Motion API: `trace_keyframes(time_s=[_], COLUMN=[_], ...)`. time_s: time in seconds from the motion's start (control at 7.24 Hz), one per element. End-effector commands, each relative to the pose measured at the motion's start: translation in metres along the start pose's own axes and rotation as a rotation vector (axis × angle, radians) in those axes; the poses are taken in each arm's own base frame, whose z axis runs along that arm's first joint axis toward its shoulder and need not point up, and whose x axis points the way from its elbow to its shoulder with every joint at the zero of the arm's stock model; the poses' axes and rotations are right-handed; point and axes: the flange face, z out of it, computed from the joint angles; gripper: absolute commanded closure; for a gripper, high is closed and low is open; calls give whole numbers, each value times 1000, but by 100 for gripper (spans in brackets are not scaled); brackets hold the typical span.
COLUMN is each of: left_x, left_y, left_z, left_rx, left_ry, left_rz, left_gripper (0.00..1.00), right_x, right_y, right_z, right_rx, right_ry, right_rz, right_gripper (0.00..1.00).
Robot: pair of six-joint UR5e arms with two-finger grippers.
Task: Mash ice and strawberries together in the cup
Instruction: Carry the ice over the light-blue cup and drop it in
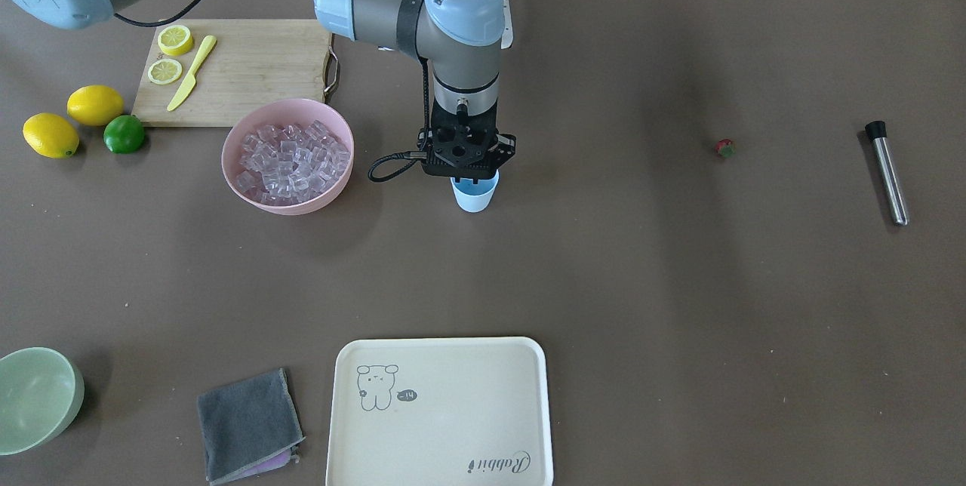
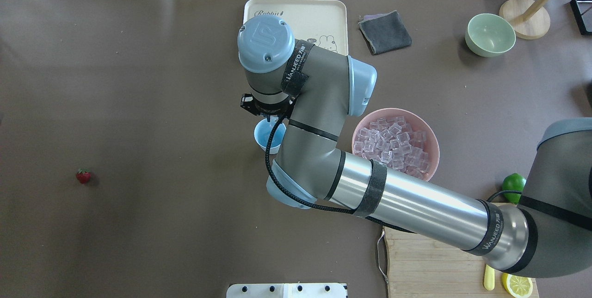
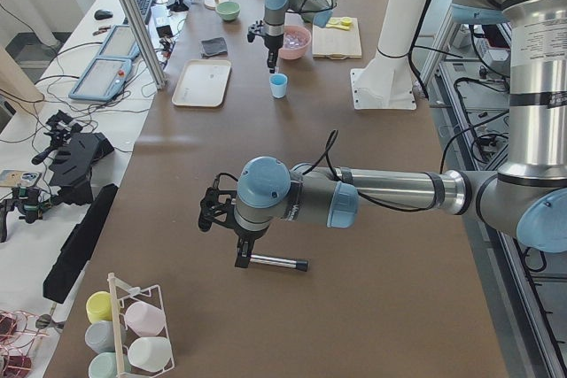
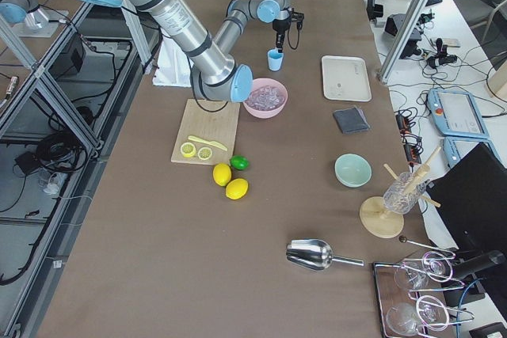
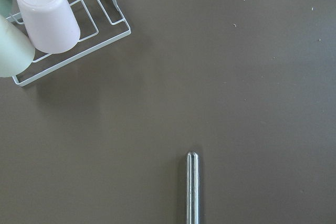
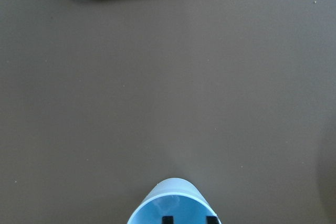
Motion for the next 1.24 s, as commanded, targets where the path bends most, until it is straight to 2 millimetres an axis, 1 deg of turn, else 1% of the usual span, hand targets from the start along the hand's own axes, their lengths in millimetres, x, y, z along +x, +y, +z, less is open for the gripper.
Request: trace_keyframes(time_s=[0.0,0.14,0.28,0.41,0.55,0.69,0.83,0.97,1.1], left_x=[-3,-4,-5,-5,-5,-6,-6,-7,-8], left_y=[0,-1,-1,-1,-1,-1,-2,-2,0], left_z=[3,3,3,3,3,4,4,5,5], left_rx=[-5,-5,-4,-5,-6,-7,-7,-9,-9], left_ry=[-2,0,-1,-1,-1,-2,-2,0,0], left_rz=[-6,-4,-5,-6,-9,-9,-9,-11,-11], left_gripper=[1,1,1,1,1,1,1,1,1], right_x=[-6,-5,-4,-3,-3,-6,14,63,133], right_y=[1,-1,-2,-4,-1,1,-3,-15,-12], right_z=[2,12,17,17,15,6,2,2,-12], right_rx=[7,4,1,-2,-2,-10,-19,-20,-31], right_ry=[-42,-33,-27,-26,-32,-49,-38,-34,-49], right_rz=[0,0,-10,-13,-13,-11,-6,7,26], right_gripper=[75,64,49,36,28,30,32,34,34])
